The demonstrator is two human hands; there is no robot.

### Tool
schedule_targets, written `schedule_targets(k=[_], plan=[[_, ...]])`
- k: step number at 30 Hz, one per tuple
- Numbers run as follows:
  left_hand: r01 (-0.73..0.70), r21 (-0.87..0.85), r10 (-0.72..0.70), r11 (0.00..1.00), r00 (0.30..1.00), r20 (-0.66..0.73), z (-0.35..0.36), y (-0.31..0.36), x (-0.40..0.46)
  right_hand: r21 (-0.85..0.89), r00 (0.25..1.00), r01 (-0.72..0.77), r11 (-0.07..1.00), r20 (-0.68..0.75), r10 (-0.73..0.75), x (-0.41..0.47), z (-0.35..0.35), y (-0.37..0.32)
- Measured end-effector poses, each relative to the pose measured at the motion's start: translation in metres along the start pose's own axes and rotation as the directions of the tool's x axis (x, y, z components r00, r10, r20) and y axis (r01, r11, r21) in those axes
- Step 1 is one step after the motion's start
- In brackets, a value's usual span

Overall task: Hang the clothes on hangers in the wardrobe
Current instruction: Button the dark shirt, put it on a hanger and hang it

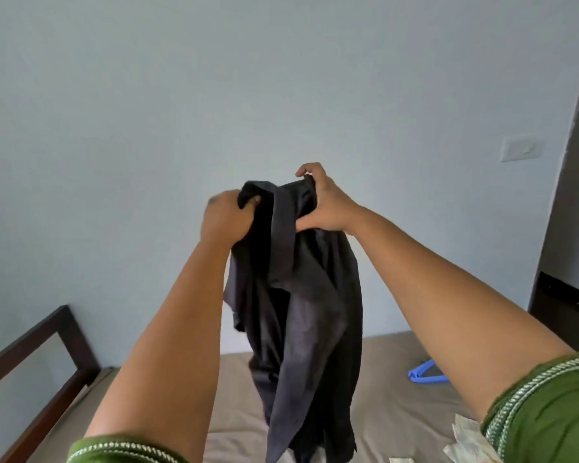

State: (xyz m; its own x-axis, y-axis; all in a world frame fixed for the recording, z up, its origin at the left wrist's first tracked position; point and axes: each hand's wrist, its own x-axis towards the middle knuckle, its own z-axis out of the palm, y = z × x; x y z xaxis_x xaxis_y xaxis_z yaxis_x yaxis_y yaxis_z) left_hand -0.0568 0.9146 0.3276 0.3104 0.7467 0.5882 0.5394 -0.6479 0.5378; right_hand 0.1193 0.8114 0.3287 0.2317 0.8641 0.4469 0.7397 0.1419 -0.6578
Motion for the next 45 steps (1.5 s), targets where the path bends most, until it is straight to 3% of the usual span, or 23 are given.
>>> schedule_targets(k=[1,3,5,8,9,12,15,18,19,21,23,25,26,28,30,31,33,36,38,41,45], plan=[[-0.017,0.068,0.023,0.998,0.996,-0.088,-0.006,0.002,0.006,-0.113,0.999,0.012,0.993,-0.032,-0.016,0.000,0.001,0.006],[0.033,0.003,-0.033,0.999,0.990,-0.134,-0.013,0.007,0.017,-0.112,0.986,-0.072,0.991,-0.156,0.054,0.000,0.003,0.014],[0.155,-0.177,-0.163,0.972,0.986,-0.031,-0.017,0.013,0.025,-0.120,0.957,-0.206,0.971,-0.234,0.174,0.004,0.005,0.020],[0.358,-0.315,-0.322,0.879,0.933,0.162,-0.014,0.019,0.035,-0.410,0.948,-0.257,0.875,-0.283,0.146,0.008,0.006,0.028],[0.414,-0.333,-0.357,0.847,0.908,0.219,-0.012,0.020,0.035,-0.437,0.948,-0.250,0.864,-0.290,0.128,0.009,0.008,0.029],[0.457,-0.336,-0.357,0.824,0.878,0.318,-0.002,0.021,0.031,-0.305,0.970,-0.177,0.936,-0.213,0.114,0.011,0.019,0.028],[0.358,-0.365,-0.252,0.859,0.918,0.308,0.011,0.029,0.029,-0.078,0.995,-0.103,0.992,-0.009,0.102,0.011,0.039,0.029],[0.278,-0.384,-0.176,0.880,0.944,0.280,0.017,0.032,0.034,0.235,0.986,-0.112,0.965,0.146,0.079,0.011,0.052,0.032],[0.243,-0.382,-0.155,0.892,0.957,0.245,0.016,0.030,0.035,0.288,0.985,-0.127,0.949,0.152,0.085,0.011,0.053,0.033],[0.153,-0.366,-0.089,0.918,0.979,0.185,0.007,0.022,0.038,0.226,0.992,-0.125,0.966,0.057,0.115,0.012,0.053,0.035],[0.060,-0.188,-0.003,0.980,0.957,0.291,-0.006,0.009,0.042,0.045,0.988,-0.105,0.993,-0.107,0.109,0.014,0.045,0.047],[-0.045,0.231,-0.061,0.972,0.899,0.434,-0.012,-0.003,0.047,-0.019,0.971,-0.144,0.989,-0.195,0.138,0.014,0.033,0.058],[-0.068,0.393,-0.114,0.917,0.900,0.421,-0.011,-0.009,0.048,-0.023,0.968,-0.161,0.987,-0.198,0.153,0.012,0.028,0.060],[0.024,0.485,-0.187,0.874,0.938,0.292,-0.008,-0.014,0.045,-0.089,0.967,-0.138,0.986,-0.225,0.115,0.012,0.024,0.058],[0.184,0.322,-0.272,0.929,0.928,0.255,-0.002,-0.008,0.034,-0.187,0.950,-0.099,0.977,-0.311,0.037,0.012,0.025,0.046],[0.303,0.139,-0.332,0.943,0.892,0.307,0.002,-0.003,0.031,-0.216,0.937,-0.107,0.971,-0.348,0.025,0.013,0.026,0.040],[0.517,-0.211,-0.384,0.830,0.803,0.457,0.002,0.004,0.025,-0.217,0.923,-0.171,0.961,-0.376,0.079,0.013,0.025,0.028],[0.604,-0.483,-0.312,0.634,0.771,0.555,-0.008,0.006,0.021,-0.166,0.915,-0.243,0.956,-0.365,0.169,0.008,0.020,0.022],[0.562,-0.529,-0.190,0.636,0.778,0.598,-0.014,0.008,0.014,-0.059,0.906,-0.248,0.967,-0.367,0.210,0.003,0.017,0.021],[0.307,-0.467,0.054,0.830,0.787,0.614,-0.015,0.009,0.000,0.221,0.890,-0.227,0.949,-0.349,0.294,-0.007,0.019,0.020],[-0.072,-0.132,0.123,0.989,0.890,0.438,-0.013,0.016,-0.013,0.397,0.888,-0.223,0.891,-0.295,0.353,-0.026,0.018,0.016]])
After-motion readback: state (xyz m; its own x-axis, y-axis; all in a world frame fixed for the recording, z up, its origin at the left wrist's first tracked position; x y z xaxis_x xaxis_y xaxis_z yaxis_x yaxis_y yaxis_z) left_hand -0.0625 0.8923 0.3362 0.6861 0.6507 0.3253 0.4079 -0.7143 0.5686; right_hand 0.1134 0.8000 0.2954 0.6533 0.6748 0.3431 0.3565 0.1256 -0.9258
